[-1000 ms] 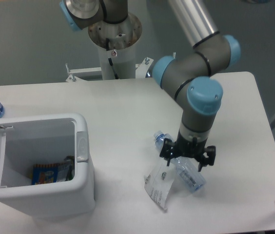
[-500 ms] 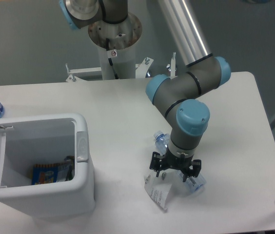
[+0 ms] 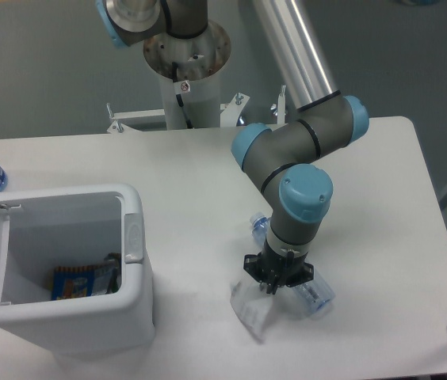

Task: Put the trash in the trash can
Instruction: 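Lower the gripper onto the white wrapper and close on it, then lift the wrapper and carry it over the white trash bin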

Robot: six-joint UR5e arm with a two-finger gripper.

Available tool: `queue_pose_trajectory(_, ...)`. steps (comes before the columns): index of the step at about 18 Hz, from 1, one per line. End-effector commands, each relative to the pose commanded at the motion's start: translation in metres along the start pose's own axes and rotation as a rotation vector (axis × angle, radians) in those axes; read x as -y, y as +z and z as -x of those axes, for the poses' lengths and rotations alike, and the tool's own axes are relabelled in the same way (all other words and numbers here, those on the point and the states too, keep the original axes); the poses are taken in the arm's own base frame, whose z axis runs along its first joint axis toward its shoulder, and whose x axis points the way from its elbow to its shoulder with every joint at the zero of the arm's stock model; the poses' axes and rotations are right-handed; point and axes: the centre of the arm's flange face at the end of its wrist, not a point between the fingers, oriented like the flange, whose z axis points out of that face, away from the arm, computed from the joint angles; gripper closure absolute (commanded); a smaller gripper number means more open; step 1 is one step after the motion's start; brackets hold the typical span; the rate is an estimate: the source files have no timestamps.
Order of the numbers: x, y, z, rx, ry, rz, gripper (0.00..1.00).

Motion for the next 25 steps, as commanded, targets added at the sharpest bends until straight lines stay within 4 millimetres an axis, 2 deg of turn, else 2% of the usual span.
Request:
queue_pose_trajectory(3,0.004,-0.019,0.000,0.015,0.005,-0.027,1.00)
queue_pose_trajectory(6,0.012,-0.054,-0.007,-0.017,-0.006,-0.117,1.00)
queue_pose_trajectory(8,0.024,-0.075,-0.006,-0.047,-0.049,-0.185,1.00)
queue_pose_trajectory(13,0.049,-0.142,0.004,-0.035,-0.136,-0.320,1.00)
queue_pose_trajectory(17,0.043,-0.201,0.014,-0.082,-0.187,-0.445,1.00)
queue_pose_trajectory(20,0.040,-0.238,0.019,-0.108,-0.222,-0.518,1.00)
queue_pose_trajectory(23,0.041,-0.280,0.004,-0.146,-0.308,-0.580,1.00)
queue_pose_trajectory(25,0.040,-0.296,-0.013,-0.164,-0.333,-0.596,1.00)
